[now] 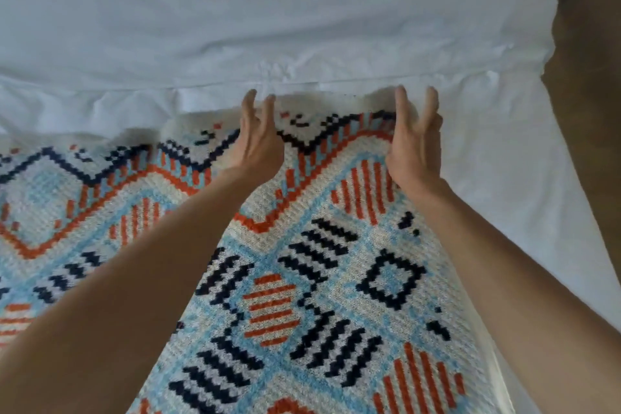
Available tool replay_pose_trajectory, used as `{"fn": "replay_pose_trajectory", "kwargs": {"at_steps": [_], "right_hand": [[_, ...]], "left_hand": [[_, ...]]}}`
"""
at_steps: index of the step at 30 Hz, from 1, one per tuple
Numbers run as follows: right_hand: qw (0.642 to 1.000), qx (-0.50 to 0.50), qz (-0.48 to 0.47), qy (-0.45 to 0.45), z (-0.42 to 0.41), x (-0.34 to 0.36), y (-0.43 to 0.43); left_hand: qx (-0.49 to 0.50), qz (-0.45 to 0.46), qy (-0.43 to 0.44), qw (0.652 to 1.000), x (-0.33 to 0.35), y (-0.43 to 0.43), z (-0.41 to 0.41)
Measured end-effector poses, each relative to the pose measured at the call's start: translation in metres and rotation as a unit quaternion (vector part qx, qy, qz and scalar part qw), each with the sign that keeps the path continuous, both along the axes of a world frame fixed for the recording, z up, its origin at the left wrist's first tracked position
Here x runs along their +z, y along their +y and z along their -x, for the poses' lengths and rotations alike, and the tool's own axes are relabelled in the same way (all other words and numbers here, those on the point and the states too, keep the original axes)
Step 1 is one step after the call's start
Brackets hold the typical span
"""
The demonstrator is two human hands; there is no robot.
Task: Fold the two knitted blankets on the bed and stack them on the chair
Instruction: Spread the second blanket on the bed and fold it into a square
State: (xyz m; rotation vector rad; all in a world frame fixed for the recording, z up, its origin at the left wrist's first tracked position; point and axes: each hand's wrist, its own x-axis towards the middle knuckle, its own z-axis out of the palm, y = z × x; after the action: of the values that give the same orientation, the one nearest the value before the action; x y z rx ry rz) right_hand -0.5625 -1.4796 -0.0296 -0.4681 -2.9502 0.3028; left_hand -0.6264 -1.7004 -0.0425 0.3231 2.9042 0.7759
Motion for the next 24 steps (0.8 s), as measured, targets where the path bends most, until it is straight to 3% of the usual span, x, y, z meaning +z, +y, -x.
{"fn": "replay_pose_trajectory", "kwargs": {"at_steps": [3, 6, 9, 12, 15, 17, 21, 24], "right_hand": [[0.997, 0.040, 0.024, -0.060, 0.000, -0.015, -0.005], [0.994, 0.067, 0.042, -0.079, 0.004, -0.029, 0.004], [0.996, 0.070, 0.038, -0.040, 0.015, -0.038, 0.010], [0.997, 0.020, 0.070, -0.008, 0.033, -0.047, 0.016], [0.992, -0.024, 0.121, -0.034, 0.044, -0.053, 0.021], [0.991, 0.058, 0.116, -0.043, 0.037, -0.055, 0.007], [0.970, 0.229, 0.015, -0.085, 0.010, -0.058, -0.041], [0.950, 0.278, 0.087, -0.112, 0.003, -0.049, -0.054]], "left_hand": [[-0.070, 0.094, -0.092, 0.989, -0.018, 0.003, -0.007], [-0.059, 0.183, -0.039, 0.981, -0.026, -0.006, -0.002], [0.010, 0.168, 0.014, 0.986, -0.024, -0.020, 0.013], [0.061, 0.153, -0.043, 0.985, -0.025, -0.043, 0.025], [0.079, 0.166, -0.103, 0.977, -0.033, -0.057, 0.021], [0.090, 0.189, -0.101, 0.973, -0.041, -0.055, 0.011], [0.103, 0.196, -0.074, 0.973, -0.050, -0.050, -0.005], [0.104, 0.176, -0.059, 0.977, -0.049, -0.056, -0.007]]}}
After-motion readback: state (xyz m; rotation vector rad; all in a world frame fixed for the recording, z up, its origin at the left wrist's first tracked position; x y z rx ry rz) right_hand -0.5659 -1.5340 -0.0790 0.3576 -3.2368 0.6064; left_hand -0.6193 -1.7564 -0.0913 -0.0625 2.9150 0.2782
